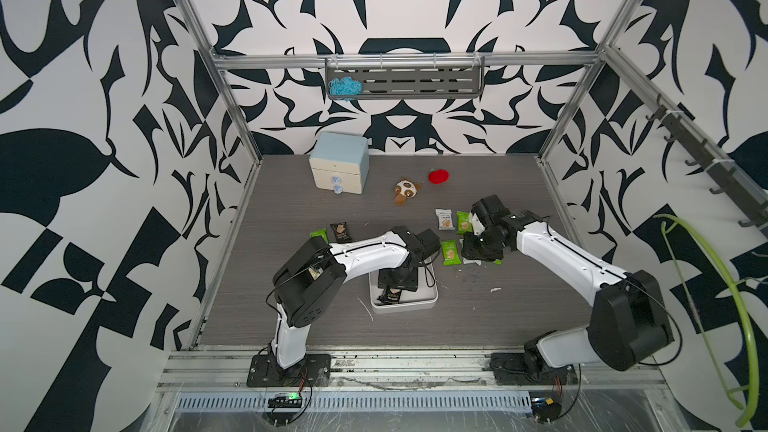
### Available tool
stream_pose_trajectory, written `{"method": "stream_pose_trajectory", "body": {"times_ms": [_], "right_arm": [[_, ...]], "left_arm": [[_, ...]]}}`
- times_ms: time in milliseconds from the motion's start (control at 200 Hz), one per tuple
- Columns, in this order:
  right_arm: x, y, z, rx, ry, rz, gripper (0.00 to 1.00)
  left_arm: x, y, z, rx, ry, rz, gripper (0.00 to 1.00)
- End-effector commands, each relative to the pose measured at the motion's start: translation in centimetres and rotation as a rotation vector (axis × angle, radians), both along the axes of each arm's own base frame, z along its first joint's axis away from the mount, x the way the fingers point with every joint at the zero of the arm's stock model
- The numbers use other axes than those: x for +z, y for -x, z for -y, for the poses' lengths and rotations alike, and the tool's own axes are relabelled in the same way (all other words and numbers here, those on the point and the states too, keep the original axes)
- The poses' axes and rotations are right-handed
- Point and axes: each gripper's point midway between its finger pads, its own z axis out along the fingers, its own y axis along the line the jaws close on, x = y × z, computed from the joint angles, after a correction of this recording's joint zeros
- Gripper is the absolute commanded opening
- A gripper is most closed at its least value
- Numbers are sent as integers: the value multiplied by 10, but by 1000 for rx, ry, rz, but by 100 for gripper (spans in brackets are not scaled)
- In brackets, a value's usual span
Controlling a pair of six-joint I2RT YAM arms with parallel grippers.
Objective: Take the cookies out of the storage box
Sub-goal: Pick up the cookie from the storage box.
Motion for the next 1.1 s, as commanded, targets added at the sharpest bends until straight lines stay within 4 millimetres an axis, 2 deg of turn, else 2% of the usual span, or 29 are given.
{"method": "stream_pose_trajectory", "body": {"times_ms": [0, 195, 390, 840, 1095], "right_arm": [[3, 0, 6, 0, 21, 13, 37], [4, -1, 6, 0, 22, 16, 36], [5, 0, 7, 1, 26, 18, 36], [9, -2, 7, -1, 23, 27, 36], [10, -3, 6, -2, 20, 27, 36]], "left_arm": [[-9, 10, -12, -2, -46, -36, 65], [-12, 12, -13, 1, -43, -40, 66], [-7, 9, -9, -1, -31, -30, 49], [36, -8, 3, -10, 33, 43, 51], [57, -29, -4, 33, 93, 78, 51]]}}
